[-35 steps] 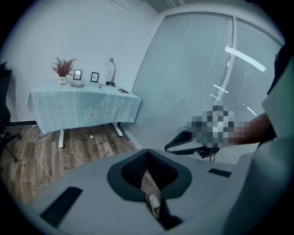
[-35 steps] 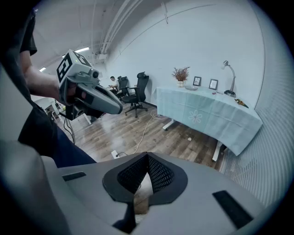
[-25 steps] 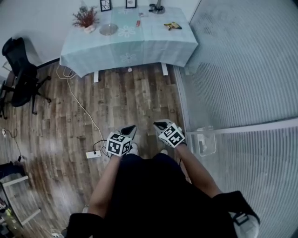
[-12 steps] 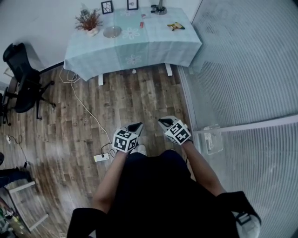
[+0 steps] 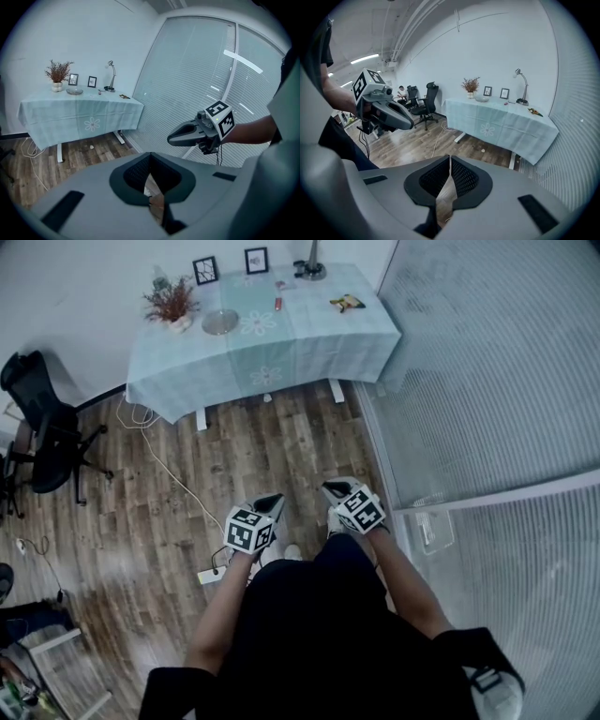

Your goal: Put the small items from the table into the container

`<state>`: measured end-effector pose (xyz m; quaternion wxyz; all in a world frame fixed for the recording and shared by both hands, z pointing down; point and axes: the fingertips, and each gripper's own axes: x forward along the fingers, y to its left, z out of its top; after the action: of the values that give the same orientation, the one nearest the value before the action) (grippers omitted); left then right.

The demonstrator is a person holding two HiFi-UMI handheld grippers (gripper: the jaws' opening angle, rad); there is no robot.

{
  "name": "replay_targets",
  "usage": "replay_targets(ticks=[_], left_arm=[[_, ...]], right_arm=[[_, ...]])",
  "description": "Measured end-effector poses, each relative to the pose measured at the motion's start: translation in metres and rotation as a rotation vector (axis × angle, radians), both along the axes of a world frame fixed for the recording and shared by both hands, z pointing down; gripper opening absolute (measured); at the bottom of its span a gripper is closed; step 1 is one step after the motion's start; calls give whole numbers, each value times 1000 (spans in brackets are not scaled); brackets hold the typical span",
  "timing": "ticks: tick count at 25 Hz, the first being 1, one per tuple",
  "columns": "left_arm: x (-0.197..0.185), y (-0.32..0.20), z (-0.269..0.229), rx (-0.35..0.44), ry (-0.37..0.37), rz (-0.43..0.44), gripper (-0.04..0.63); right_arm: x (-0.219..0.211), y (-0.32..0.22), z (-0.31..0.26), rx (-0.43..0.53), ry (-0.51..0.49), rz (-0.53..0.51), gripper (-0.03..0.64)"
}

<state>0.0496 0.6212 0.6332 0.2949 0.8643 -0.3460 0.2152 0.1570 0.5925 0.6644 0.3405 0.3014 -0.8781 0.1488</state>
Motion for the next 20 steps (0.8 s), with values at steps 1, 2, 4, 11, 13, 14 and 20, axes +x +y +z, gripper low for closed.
replay_targets(ticks=[1, 2, 4, 11, 13, 14, 20], left_arm=[[-2, -7, -2, 2, -3, -4, 3], [-3, -13, -3, 5, -7, -7, 3], [-5, -27, -6, 13, -13, -16, 3], [-5, -76, -12, 17, -19, -77, 3], [-5, -91, -13, 16, -20, -103, 3], [-5, -98, -14, 15, -19, -116, 2], [1, -137, -21, 11, -17, -179, 3]], right_arm=[[-1, -7, -1, 2, 1, 5, 31], [-2, -15, -3, 9, -1, 7, 31], [-6, -30, -10, 28, -14, 4, 31], [-17, -82, -14, 32, -42, -59, 31], [-18, -99, -17, 40, -60, -77, 31], [-18, -107, -19, 44, -68, -86, 31], [-14, -151, -24, 42, -79, -143, 31]])
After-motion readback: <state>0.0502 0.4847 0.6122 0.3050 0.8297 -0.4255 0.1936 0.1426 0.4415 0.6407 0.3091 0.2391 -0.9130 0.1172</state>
